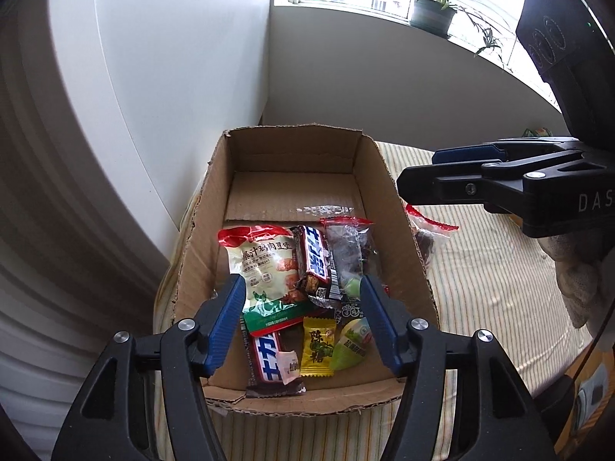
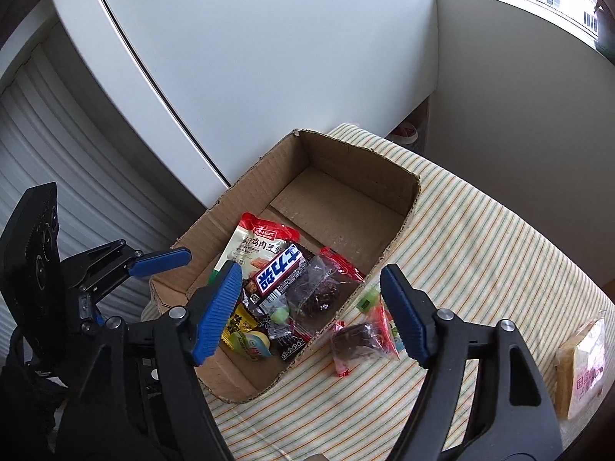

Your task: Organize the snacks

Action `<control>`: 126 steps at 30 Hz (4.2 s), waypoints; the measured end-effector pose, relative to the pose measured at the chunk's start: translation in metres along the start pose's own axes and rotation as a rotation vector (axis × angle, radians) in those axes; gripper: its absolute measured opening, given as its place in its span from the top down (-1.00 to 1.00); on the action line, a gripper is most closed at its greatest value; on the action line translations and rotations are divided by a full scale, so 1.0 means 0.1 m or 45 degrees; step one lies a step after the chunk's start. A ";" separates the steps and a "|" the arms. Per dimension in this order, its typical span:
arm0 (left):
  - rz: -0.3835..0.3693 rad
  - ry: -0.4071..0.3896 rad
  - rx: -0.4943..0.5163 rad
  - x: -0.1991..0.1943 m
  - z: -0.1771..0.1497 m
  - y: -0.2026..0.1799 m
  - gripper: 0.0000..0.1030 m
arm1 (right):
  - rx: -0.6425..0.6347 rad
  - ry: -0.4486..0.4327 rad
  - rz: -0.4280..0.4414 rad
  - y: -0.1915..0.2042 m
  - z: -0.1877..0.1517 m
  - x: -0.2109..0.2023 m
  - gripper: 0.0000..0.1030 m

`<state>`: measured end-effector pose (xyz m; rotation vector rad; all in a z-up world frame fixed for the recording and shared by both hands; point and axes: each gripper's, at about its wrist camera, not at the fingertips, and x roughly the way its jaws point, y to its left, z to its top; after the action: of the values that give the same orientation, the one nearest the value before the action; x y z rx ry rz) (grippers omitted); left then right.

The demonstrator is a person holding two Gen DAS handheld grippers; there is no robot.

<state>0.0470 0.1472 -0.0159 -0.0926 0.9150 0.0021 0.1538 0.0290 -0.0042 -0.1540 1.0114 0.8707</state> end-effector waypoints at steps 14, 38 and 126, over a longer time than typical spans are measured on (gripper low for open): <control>-0.036 -0.055 -0.020 -0.14 -0.01 -0.11 -0.19 | 0.176 -0.004 0.002 -0.71 -0.18 -0.16 -0.50; 0.008 -0.101 -0.022 -0.36 -0.04 -0.17 -0.19 | 0.098 0.290 0.236 -1.00 -0.12 1.01 0.70; -0.307 0.039 0.053 -0.20 -0.82 -1.26 -0.19 | -0.455 0.170 -0.084 -0.15 -1.37 -0.37 0.01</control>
<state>-0.0248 0.0156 -0.0395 -0.1641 0.9294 -0.2430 0.0629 -0.0689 -0.0542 -0.5514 0.9607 0.9849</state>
